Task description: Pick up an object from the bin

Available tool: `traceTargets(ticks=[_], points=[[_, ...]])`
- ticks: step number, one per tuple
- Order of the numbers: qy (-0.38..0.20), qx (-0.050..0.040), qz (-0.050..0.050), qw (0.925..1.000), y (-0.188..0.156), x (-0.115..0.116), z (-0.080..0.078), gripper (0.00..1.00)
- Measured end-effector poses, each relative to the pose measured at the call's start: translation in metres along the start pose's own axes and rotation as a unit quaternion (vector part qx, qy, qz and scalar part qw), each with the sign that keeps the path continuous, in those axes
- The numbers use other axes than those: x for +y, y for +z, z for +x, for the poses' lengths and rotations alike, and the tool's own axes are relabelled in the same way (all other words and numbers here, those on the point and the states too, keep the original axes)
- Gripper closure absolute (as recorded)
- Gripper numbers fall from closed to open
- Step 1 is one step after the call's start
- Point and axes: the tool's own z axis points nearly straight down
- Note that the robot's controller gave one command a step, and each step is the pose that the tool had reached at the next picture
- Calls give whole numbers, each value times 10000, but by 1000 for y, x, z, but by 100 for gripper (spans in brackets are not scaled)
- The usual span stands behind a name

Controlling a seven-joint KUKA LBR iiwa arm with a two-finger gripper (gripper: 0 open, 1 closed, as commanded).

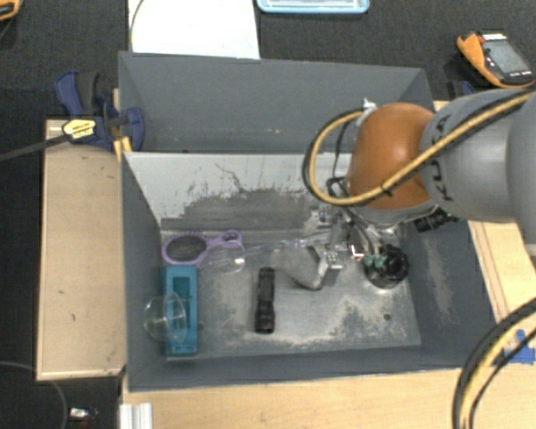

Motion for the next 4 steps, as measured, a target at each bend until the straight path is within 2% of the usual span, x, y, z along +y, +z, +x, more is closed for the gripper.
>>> traceTargets(ticks=[1, 2, 3, 4], points=[[66, -24, 7, 10000, 2, 23, -2, 0], [636, 29, -13, 9980, -3, 48, 10, 0], [757, -29, -5, 9971, 28, 35, -4, 0], [1936, -1, -14, 9811, 26, 33, 0, 100]])
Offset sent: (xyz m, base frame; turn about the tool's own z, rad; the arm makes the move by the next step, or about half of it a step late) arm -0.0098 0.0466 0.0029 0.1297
